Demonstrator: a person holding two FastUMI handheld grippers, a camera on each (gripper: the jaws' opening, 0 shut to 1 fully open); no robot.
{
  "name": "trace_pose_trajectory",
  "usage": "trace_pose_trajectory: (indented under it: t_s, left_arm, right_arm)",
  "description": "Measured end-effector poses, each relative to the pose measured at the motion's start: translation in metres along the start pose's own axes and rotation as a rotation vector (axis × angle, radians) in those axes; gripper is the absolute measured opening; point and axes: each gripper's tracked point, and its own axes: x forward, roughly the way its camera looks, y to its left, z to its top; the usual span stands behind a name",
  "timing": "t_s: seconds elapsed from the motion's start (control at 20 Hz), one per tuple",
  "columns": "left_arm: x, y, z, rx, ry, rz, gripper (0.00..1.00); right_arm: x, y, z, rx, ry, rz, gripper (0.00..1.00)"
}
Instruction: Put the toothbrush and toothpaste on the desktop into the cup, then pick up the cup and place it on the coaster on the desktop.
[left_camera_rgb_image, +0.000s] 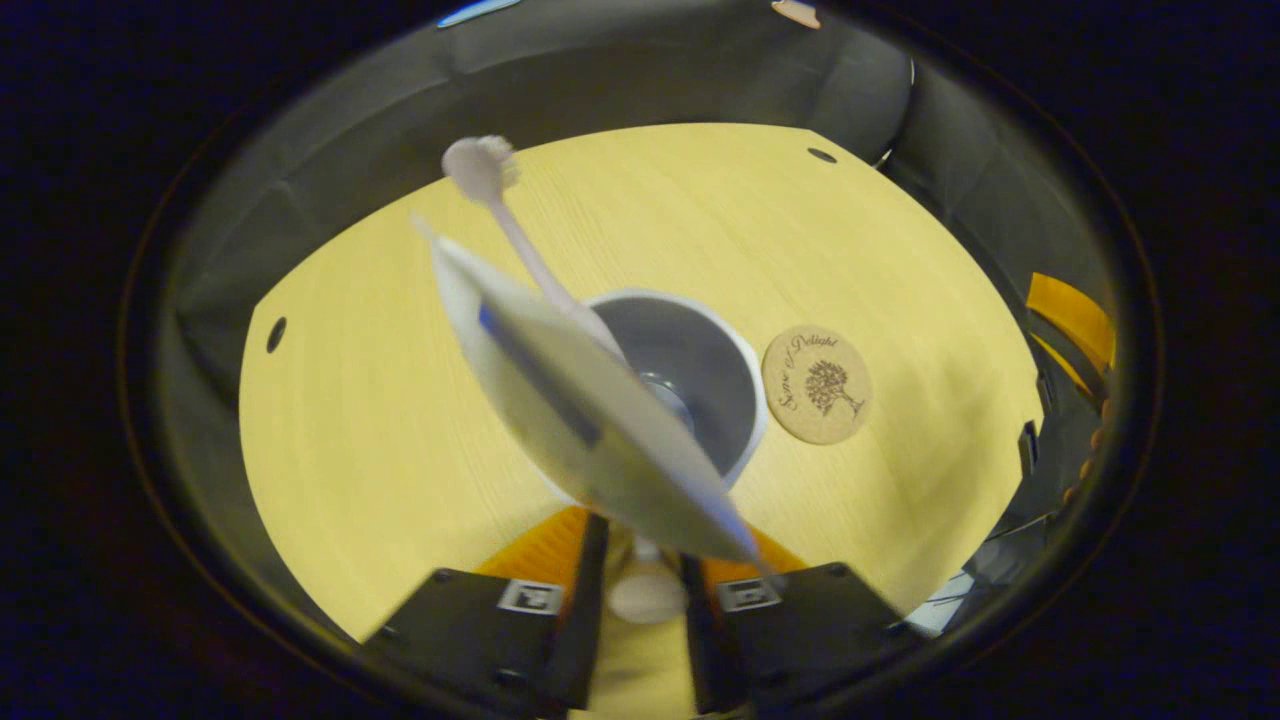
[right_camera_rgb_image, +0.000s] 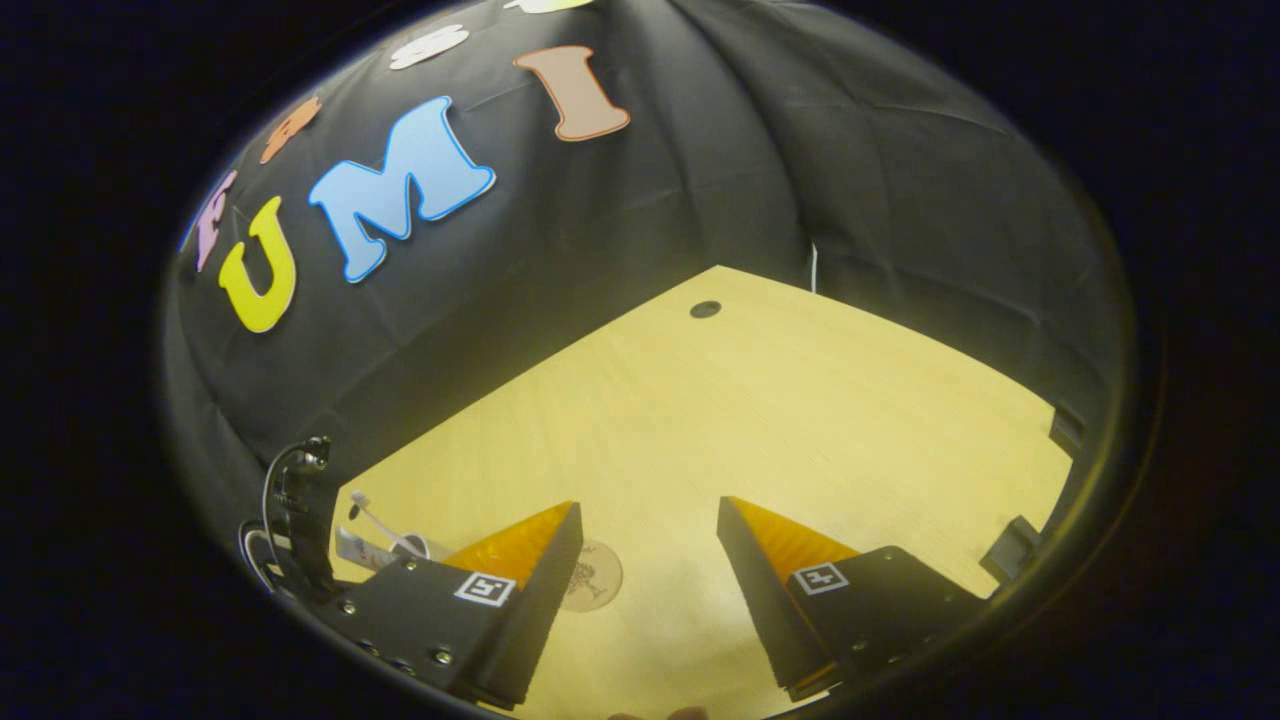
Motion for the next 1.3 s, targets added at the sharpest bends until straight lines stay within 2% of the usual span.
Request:
trace_pose_trajectory:
  t_s: [0.05, 0.25, 0.5, 0.7, 1.05, 1.3]
  left_arm:
    - [0.0, 0.001, -0.001, 0.002, 0.005, 0.006, 0.36]
    - [-0.001, -0.003, 0.004, -0.011, -0.021, 0.003, 0.31]
    - [-0.003, -0.016, 0.007, -0.027, -0.029, -0.003, 0.33]
    - [-0.013, -0.033, 0.023, 0.0, -0.058, -0.002, 0.32]
    - [-0.007, -0.1, 0.054, 0.076, -0.08, -0.034, 0.33]
    - [0.002, -0.127, 0.052, 0.092, -0.066, -0.037, 0.33]
  right_arm:
    - [-0.001, -0.003, -0.001, 0.002, -0.001, -0.003, 0.85]
    - [-0.003, -0.012, 0.001, 0.002, 0.008, -0.007, 0.85]
    - [-0.006, -0.022, 0.009, 0.01, 0.004, -0.011, 0.85]
    - [-0.008, -0.035, 0.011, 0.019, 0.007, -0.017, 0.85]
    - [-0.018, -0.065, 0.024, 0.046, -0.004, -0.035, 0.85]
    - [-0.03, -0.098, 0.032, 0.07, -0.014, -0.066, 0.85]
